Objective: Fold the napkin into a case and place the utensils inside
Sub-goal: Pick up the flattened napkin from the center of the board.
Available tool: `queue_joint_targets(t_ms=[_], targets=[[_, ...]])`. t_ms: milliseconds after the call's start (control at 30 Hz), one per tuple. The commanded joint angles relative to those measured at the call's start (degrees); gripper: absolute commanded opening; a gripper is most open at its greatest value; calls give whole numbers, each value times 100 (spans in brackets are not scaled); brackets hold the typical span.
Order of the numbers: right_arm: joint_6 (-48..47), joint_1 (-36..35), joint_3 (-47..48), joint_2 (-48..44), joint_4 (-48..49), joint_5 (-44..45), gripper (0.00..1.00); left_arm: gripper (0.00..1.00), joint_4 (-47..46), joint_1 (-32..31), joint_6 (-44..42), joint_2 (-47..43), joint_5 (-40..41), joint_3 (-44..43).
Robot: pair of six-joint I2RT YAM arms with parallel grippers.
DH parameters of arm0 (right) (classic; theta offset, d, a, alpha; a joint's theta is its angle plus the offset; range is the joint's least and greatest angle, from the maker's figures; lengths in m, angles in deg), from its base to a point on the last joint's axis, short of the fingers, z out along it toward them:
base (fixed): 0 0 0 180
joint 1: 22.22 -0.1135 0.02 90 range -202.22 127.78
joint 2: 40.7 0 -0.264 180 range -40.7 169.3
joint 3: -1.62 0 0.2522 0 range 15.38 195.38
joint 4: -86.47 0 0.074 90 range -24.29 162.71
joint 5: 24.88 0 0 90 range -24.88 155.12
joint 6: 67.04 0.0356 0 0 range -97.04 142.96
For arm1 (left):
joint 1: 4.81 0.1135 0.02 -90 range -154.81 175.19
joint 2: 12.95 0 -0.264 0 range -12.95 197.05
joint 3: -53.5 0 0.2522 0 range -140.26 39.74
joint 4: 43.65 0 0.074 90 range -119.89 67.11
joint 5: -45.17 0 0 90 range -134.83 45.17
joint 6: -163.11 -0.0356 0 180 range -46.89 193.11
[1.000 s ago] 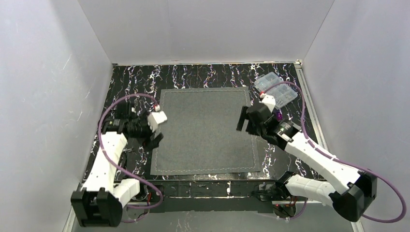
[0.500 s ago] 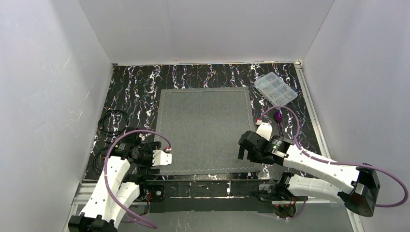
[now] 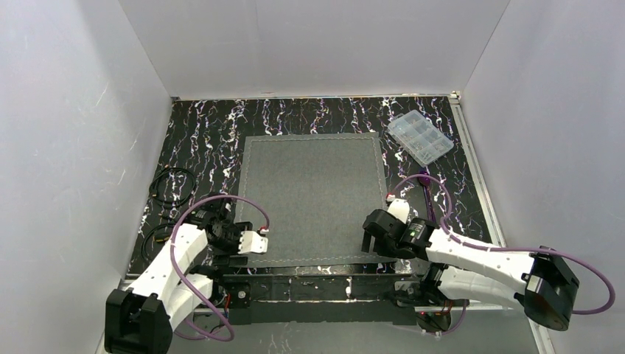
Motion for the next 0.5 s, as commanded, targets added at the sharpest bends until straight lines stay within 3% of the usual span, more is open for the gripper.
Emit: queue_joint_targets(t_ms=[0,67,233,467], targets=[[28,-27,-6,40,162,42,87,63,-305,-132,18,-22,15,198],[32,-16,-16,68,196,60,84,56,-431,-203,76,69,-4,223],[-99,123,-11,291,341,66,80,24,-780,-247,304,530,85,273],[-195,486,340,206,-504,122,93,15,-893,-244,422,506,45,163]])
